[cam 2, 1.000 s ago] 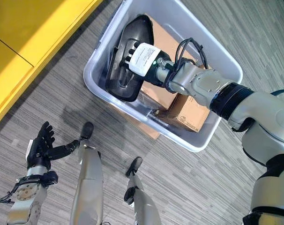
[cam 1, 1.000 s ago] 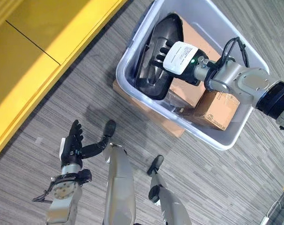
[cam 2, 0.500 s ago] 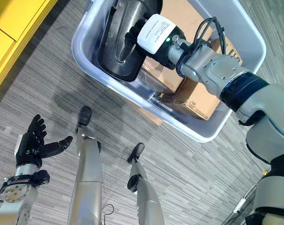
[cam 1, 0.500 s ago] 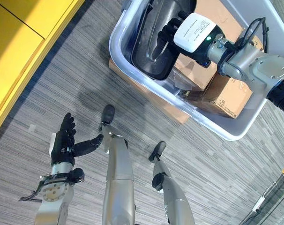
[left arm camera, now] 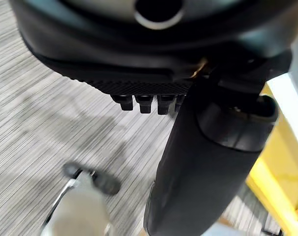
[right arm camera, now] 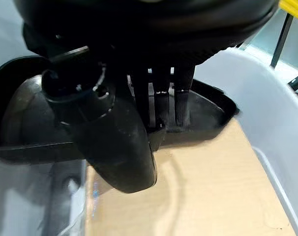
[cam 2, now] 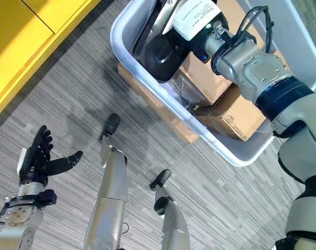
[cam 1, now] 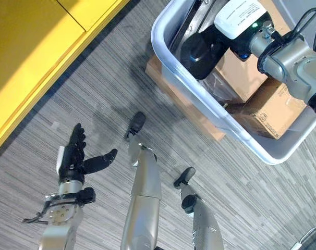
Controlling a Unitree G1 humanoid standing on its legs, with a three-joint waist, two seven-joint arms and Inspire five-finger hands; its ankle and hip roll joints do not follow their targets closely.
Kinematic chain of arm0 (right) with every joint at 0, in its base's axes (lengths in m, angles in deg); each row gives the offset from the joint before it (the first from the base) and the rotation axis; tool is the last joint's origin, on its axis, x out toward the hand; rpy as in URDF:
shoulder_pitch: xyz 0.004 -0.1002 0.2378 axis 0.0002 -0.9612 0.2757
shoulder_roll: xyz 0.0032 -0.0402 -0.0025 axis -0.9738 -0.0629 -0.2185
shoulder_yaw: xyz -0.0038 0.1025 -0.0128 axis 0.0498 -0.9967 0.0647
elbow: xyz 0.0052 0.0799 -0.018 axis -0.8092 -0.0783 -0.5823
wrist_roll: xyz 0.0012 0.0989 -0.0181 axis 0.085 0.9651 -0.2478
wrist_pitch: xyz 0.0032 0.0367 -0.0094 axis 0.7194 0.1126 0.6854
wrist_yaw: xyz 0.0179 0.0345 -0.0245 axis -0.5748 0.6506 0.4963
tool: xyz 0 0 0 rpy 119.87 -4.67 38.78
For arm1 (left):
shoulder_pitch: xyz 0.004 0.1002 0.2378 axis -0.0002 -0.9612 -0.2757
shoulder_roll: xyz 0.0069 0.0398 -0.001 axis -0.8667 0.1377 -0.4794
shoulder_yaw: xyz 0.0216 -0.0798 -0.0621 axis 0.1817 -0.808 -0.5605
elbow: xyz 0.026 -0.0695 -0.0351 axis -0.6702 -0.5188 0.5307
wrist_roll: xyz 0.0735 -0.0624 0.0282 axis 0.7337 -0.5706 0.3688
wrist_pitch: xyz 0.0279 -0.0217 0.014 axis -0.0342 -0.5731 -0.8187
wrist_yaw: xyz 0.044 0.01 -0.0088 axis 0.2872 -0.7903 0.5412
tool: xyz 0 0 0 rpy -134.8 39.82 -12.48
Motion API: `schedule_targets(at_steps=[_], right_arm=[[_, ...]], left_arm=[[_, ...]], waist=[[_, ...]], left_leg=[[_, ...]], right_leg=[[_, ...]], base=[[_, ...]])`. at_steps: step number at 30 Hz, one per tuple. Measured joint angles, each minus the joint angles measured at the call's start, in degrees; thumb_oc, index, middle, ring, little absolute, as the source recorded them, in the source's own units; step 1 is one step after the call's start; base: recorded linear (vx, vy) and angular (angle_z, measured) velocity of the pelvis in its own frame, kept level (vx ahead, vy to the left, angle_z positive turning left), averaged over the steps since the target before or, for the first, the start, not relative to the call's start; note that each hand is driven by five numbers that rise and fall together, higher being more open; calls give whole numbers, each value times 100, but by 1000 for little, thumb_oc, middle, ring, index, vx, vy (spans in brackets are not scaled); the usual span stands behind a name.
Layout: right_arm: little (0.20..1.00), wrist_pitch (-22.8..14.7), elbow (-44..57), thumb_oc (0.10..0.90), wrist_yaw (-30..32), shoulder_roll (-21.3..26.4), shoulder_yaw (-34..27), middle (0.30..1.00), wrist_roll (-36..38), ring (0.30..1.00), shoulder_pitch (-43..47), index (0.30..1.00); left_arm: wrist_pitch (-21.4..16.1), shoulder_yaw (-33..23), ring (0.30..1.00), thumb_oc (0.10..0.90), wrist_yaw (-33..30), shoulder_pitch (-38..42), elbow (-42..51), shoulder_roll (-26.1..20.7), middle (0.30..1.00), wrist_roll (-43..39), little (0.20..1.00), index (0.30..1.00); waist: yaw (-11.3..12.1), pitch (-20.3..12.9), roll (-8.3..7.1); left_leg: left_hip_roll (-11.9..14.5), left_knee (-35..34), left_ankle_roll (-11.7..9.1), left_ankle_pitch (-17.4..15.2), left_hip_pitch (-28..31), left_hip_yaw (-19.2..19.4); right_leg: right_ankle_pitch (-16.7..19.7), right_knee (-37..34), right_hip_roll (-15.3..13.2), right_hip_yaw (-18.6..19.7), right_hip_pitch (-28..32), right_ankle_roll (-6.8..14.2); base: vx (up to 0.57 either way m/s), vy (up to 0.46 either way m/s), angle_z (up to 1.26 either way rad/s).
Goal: Move parts from the plastic box to the shelf.
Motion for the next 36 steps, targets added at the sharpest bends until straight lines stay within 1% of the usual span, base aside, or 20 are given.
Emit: schedule_targets(at_steps=[2,5,7,8,10,12,13,15,16,18,22,24,28,29,30,32,33,34,35,36], right_arm=[[300,-1,224,400,-90,18,53,300,0,300,-28,300],[300,-20,346,400,-329,-5,381,300,57,300,-44,300],[300,7,476,400,-388,4,423,300,91,300,-107,300],[300,7,696,400,-460,61,484,300,106,300,-136,300],[300,-37,957,400,-468,197,488,300,107,300,-197,300],[300,-59,1080,400,-461,217,549,300,123,300,-228,300],[300,-78,1349,400,-465,336,609,300,145,300,-252,300],[300,-130,1539,400,-472,424,662,300,226,300,-264,300],[300,-221,1837,400,-477,658,668,300,232,300,-349,300],[300,-270,2013,400,-467,744,674,300,307,300,-496,300],[300,-279,2285,400,-435,906,707,300,348,300,-600,300],[300,-288,2578,400,-426,1195,776,300,474,300,-645,300],[300,-318,2951,400,-380,1586,850,300,620,300,-651,300],[300,-323,3043,400,-347,1696,844,300,687,300,-641,300],[300,-318,3136,400,-314,1775,758,300,721,300,-706,300],[300,-313,3302,400,-207,1889,227,300,809,300,-1073,300],[300,-309,3445,400,-190,1936,-217,300,858,300,-1383,300],[300,-239,3765,400,-156,1966,-966,300,1026,300,-2004,300],[300,-264,3847,400,-168,1977,-994,300,1057,300,-2026,300],[300,-274,4015,400,-189,1995,-1271,300,1113,300,-2284,300]], left_arm=[[3,15,1000,900,-9,45,-15,104,1000,-15,1000,1000],[-26,-35,1000,900,-14,118,15,213,1000,-14,1000,1000],[-12,-60,1000,900,-11,163,-110,295,1000,-15,1000,1000],[2,-97,1000,900,-19,174,-207,359,1000,-14,1000,1000],[70,-88,1000,900,-12,251,-322,479,1000,-13,1000,1000],[109,-56,1000,900,-2,281,-368,491,1000,-13,1000,1000],[119,-56,1000,900,25,370,-440,588,1000,-12,1000,1000],[164,-57,1000,900,71,437,-449,638,1000,-12,1000,1000],[227,1,1000,900,111,607,-480,699,1000,-11,1000,1000],[252,50,1000,900,120,747,-502,819,1000,-2,1000,1000],[264,107,1000,900,228,964,-642,947,1000,18,1000,1000],[365,82,1000,900,223,1111,-687,1175,1000,34,1000,1000],[440,60,1000,900,240,1182,-719,1286,1000,99,1000,1000],[500,39,1000,900,236,1241,-731,1313,1000,201,1000,1000],[488,43,1000,900,242,1233,-739,1312,1000,272,1000,1000],[472,6,1000,900,247,1321,-670,1170,1000,515,1000,1000],[475,-1,1000,900,253,1404,-673,1041,1000,691,1000,1000],[496,-119,1000,900,249,1512,-674,985,1000,984,1000,1000],[489,-161,1000,900,244,1520,-668,951,1000,1035,1000,1000],[493,-174,1000,900,240,1562,-650,830,1000,1225,1000,1000]], waist=[[-65,6,9],[-38,16,25],[-61,64,89],[-138,87,114],[-144,211,216],[-190,234,231],[-192,241,232],[-309,247,236],[-333,261,237],[-349,272,232],[-557,316,262],[-594,376,319],[-739,445,410],[-785,487,474],[-803,496,516],[-949,502,575],[-1023,497,588],[-1105,503,594],[-1116,500,597],[-1191,497,600]], left_leg=[[-2,-7,15,48,133,97],[-4,-72,34,-11,432,220],[3,-74,-8,31,640,270],[9,-149,-10,25,859,339],[16,-217,-8,25,1245,469],[51,-254,2,-2,1523,588],[96,-339,11,-21,1819,736],[96,-473,30,-33,2076,802],[86,-592,-9,49,2343,891],[71,-736,33,63,2728,1037],[-58,-994,88,106,3252,1220],[-117,-1110,143,151,3634,1406],[-270,-1353,221,157,4408,1699],[-306,-1450,234,192,4616,1757],[-334,-1530,242,203,4777,1810],[-337,-1669,239,235,5004,1883],[-310,-1718,253,254,5055,1899],[-293,-1888,255,309,5229,1956],[-303,-1933,255,327,5277,1990],[-261,-2015,253,340,5389,2047]], right_leg=[[114,-145,-24,3,202,-54],[201,-350,-55,11,551,-40],[210,-400,-60,19,760,-26],[226,-543,-65,40,986,-26],[237,-634,-106,95,1346,-5],[262,-742,-119,122,1592,32],[270,-785,-140,245,1771,45],[270,-836,-166,262,1966,44],[271,-855,-215,289,2139,48],[269,-885,-279,379,2395,47],[242,-972,-435,456,2764,76],[255,-987,-565,562,2995,84],[287,-1165,-760,695,3595,124],[291,-1197,-809,710,3755,129],[292,-1216,-855,724,3861,142],[327,-1302,-871,745,4037,199],[329,-1305,-864,760,4040,199],[331,-1333,-866,809,4108,197],[334,-1348,-857,827,4129,200],[352,-1409,-856,844,4190,221]], base=[[-43,-46,5],[-34,-62,5],[-46,-91,9],[-50,-74,6],[-34,-50,0],[-27,-52,-17],[-80,-37,-22],[-79,-34,-10],[-38,-55,-5],[-61,-46,-11],[-47,-41,-3],[-78,-30,-14],[-58,-57,-10],[-29,-30,-11],[-42,-58,-13],[-65,-91,-11],[-31,-104,-11],[4,-109,-14],[11,-67,-18],[8,-62,-16]])
